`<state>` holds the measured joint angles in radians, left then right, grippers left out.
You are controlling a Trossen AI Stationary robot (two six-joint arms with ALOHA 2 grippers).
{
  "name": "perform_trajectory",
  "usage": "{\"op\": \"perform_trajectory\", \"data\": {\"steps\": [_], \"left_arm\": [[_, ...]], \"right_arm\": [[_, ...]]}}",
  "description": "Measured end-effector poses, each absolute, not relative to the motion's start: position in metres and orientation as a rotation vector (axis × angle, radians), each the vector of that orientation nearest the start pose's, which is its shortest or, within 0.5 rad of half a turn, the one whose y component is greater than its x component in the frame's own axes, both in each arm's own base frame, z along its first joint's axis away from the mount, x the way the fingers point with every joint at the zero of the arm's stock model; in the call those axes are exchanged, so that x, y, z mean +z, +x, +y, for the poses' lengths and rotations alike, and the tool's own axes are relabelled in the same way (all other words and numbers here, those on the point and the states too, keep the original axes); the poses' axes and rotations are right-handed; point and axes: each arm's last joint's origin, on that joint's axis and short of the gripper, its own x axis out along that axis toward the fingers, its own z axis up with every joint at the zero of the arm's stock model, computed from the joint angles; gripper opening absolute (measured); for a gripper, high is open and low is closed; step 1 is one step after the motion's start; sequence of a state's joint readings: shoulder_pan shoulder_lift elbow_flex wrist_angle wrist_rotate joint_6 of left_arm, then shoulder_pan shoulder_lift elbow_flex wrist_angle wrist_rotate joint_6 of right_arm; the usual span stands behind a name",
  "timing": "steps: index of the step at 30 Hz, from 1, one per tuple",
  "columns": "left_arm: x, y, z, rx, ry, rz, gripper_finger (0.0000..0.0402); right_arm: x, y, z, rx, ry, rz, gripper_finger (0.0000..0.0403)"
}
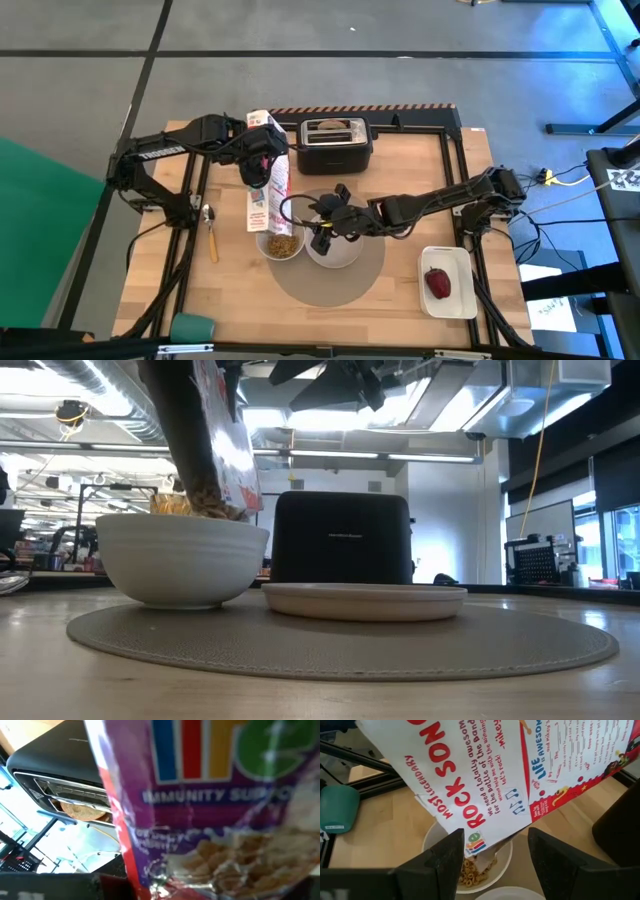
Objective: Arrange a breakfast setting
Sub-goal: Pour the cereal from the cereal box into the white bowl
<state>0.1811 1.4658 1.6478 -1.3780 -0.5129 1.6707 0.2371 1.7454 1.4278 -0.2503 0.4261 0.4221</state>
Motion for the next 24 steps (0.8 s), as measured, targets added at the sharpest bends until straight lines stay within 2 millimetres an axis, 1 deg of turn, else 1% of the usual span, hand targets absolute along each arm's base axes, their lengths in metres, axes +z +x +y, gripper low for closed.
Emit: {"op": "perform_trajectory", "data": {"steps": [8,11,15,18,21,24], "left_arm": [[0.383,0.249,0.065,-0.531,1.547,1.442,0.0159],[0.383,0.248,0.068,-0.519,1.531,1.441,0.0159],[0.384,0.248,0.071,-0.494,1.488,1.415,0.0159],[0.386,0.247,0.074,-0.457,1.462,1.391,0.0159],[0.387,0.246,0.078,-0.431,1.448,1.395,0.0159],[0.387,0.245,0.081,-0.425,1.434,1.403,0.0159]], "right_arm": [[0.296,0.387,0.081,-0.292,0.228,0.482,0.0209],[0.309,0.382,0.079,-0.285,0.246,0.44,0.0209],[0.334,0.367,0.075,-0.292,0.26,0.367,0.0209],[0.349,0.357,0.072,-0.3,0.249,0.329,0.0209],[0.359,0.349,0.069,-0.314,0.245,0.299,0.0209],[0.363,0.346,0.068,-0.312,0.243,0.293,0.0209]]}}
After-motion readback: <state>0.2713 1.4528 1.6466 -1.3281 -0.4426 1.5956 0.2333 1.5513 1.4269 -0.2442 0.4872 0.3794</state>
